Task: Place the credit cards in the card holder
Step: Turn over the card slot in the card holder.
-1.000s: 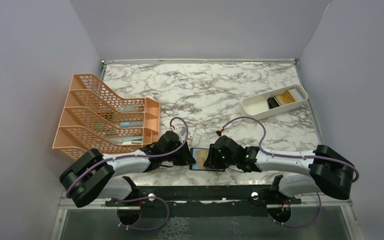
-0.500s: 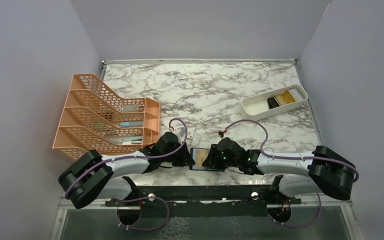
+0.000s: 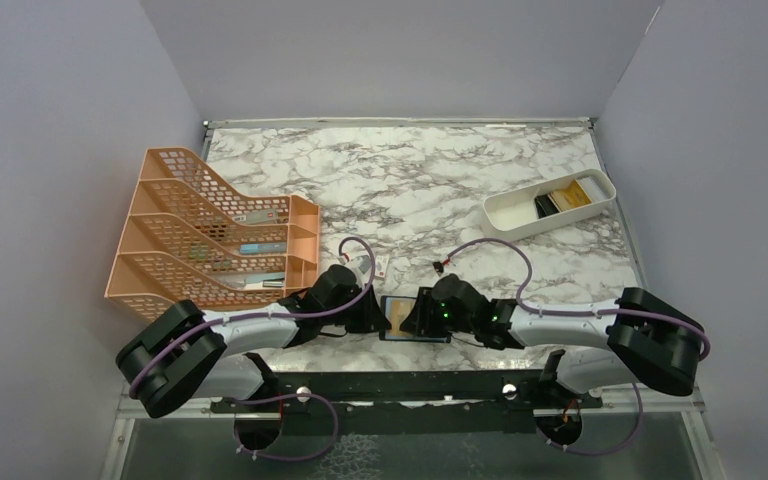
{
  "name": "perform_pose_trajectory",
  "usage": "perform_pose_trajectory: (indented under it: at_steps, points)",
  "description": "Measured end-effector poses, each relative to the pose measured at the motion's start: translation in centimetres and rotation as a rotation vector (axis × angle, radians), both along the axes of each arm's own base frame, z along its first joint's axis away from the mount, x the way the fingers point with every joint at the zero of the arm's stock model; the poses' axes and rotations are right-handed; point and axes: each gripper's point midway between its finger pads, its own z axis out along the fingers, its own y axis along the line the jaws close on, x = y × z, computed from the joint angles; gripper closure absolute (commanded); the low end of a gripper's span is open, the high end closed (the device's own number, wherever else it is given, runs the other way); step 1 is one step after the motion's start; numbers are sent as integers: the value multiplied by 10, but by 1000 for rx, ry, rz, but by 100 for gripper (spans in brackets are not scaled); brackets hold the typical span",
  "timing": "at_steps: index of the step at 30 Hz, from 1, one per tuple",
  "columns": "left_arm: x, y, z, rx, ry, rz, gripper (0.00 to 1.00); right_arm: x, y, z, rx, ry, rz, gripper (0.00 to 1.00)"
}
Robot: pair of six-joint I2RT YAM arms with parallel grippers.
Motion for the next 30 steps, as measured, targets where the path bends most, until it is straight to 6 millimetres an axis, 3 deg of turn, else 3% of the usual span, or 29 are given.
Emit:
perform_pose_trajectory:
  at_steps: [25, 30]
  points:
    - [0, -13, 24, -86, -39, -10, 77, 1, -4, 3, 8, -49, 26, 58]
    - [0, -15, 31, -109, -48, -10, 76, 2, -2, 18, 46, -79, 25, 58]
